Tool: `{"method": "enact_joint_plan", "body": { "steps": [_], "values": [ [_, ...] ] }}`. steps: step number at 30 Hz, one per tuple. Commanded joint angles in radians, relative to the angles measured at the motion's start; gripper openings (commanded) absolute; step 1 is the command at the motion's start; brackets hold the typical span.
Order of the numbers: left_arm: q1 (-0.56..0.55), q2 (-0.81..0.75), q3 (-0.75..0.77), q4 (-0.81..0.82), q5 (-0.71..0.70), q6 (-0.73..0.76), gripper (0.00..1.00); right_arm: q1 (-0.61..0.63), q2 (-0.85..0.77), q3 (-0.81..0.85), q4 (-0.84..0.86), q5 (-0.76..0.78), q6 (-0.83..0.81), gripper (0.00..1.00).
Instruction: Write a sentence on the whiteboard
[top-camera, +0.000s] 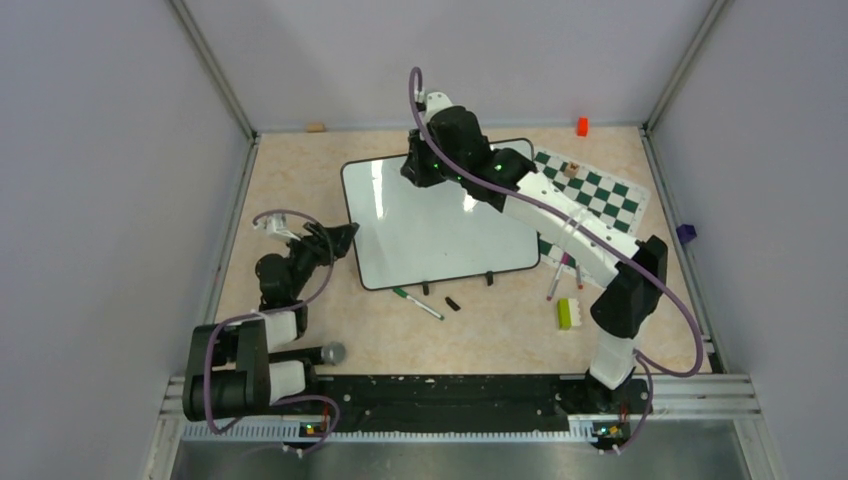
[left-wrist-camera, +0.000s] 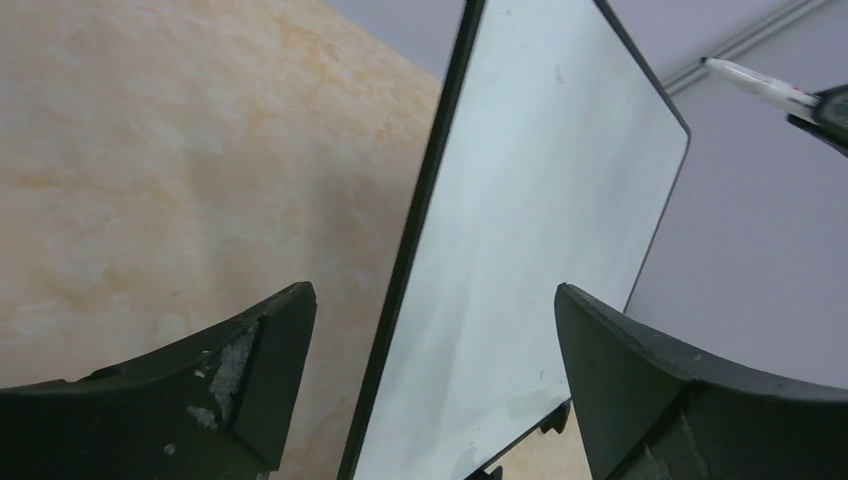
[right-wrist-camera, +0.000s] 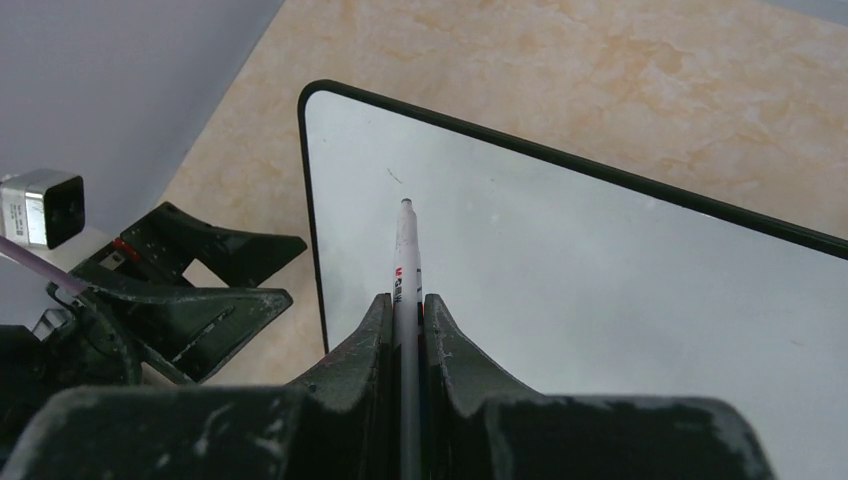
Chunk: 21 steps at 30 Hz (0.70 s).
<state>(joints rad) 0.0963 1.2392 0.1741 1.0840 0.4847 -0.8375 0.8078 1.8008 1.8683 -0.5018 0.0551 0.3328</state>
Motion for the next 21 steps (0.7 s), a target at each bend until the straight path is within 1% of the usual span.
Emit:
{"method": "enact_joint_plan", "body": {
  "steps": [1, 4, 6, 8, 10, 12, 14, 16, 17, 18, 20, 21],
  "values": [
    [0.0, 0.035, -0.003, 0.241, 0.114, -0.048, 0.98, 0.017, -0.001, 0.051, 0.032, -0.014, -0.01, 0.0],
    [0.004, 0.018, -0.032, 0.276, 0.077, -0.044, 0.99, 0.016, -0.029, 0.022, 0.032, 0.003, -0.018, 0.0],
    [0.005, -0.038, -0.044, 0.236, 0.052, -0.019, 0.99, 0.016, -0.057, -0.009, 0.036, 0.016, -0.023, 0.0],
    [0.003, -0.118, -0.053, 0.131, -0.013, 0.028, 0.99, 0.017, -0.091, -0.047, 0.044, 0.032, -0.03, 0.0],
    [0.002, -0.209, -0.047, -0.061, -0.097, 0.079, 0.99, 0.017, -0.123, -0.089, 0.057, 0.049, -0.041, 0.0],
    [-0.005, -0.277, -0.03, -0.195, -0.152, 0.131, 0.99, 0.017, -0.153, -0.125, 0.07, 0.068, -0.048, 0.0],
    [-0.01, -0.297, -0.019, -0.237, -0.144, 0.161, 0.99, 0.015, -0.181, -0.159, 0.085, 0.079, -0.051, 0.0],
    [-0.012, -0.296, -0.011, -0.251, -0.139, 0.158, 0.99, 0.016, -0.204, -0.191, 0.103, 0.084, -0.053, 0.0],
    [-0.013, -0.295, -0.002, -0.28, -0.152, 0.161, 0.92, 0.015, -0.214, -0.202, 0.11, 0.082, -0.053, 0.0],
    [-0.012, -0.298, 0.009, -0.309, -0.151, 0.163, 0.73, 0.015, -0.222, -0.211, 0.115, 0.084, -0.053, 0.0],
    [-0.011, -0.311, 0.03, -0.336, -0.114, 0.206, 0.29, 0.015, -0.235, -0.225, 0.121, 0.087, -0.051, 0.0],
    [-0.01, -0.316, 0.036, -0.346, -0.099, 0.213, 0.22, 0.016, -0.239, -0.23, 0.123, 0.085, -0.05, 0.0]
  ]
}}
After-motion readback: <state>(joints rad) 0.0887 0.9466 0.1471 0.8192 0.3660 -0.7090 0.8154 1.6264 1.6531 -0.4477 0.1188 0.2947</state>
